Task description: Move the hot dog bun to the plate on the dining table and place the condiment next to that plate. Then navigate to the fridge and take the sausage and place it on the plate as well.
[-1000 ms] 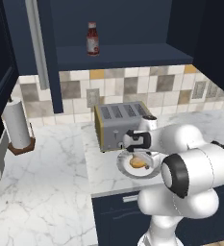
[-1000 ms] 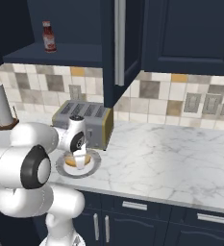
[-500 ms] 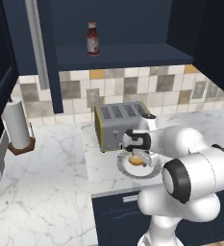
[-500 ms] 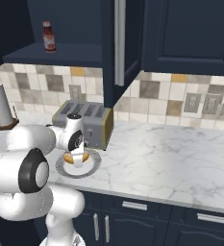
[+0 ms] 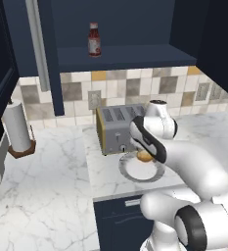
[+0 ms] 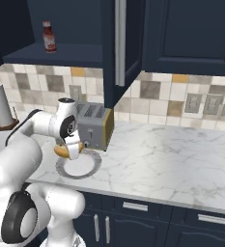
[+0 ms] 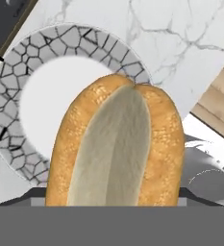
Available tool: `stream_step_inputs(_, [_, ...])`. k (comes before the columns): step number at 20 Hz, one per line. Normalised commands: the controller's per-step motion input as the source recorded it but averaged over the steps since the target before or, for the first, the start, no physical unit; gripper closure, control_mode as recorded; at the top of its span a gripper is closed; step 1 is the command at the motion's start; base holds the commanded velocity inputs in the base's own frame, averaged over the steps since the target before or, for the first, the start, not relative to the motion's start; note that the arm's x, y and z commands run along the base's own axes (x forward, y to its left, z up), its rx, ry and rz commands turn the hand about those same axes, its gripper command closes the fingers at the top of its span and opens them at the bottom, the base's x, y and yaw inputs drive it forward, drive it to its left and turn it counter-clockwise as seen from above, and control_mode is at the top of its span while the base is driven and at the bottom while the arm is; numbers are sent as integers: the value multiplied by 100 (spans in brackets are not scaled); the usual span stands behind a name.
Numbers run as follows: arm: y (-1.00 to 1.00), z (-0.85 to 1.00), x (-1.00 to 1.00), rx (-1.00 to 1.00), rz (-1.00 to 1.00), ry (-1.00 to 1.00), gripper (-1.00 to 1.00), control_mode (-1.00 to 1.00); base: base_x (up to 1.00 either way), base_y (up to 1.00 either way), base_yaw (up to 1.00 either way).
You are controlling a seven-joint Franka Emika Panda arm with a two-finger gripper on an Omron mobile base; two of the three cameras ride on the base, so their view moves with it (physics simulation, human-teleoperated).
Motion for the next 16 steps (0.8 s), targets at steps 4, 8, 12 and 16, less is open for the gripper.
stream_step_inputs(4, [9,94,-11,0,53,20,100,-100,0,0,0])
stream_step_inputs(8, [24,80,-21,-4,49,10,100,-100,0,0,0])
stream_step_inputs(12, [4,43,-25,-3,46,0,100,-100,0,0,0])
stream_step_inputs(16, [0,2,-13,-3,26,0,100,100,-13,0,6])
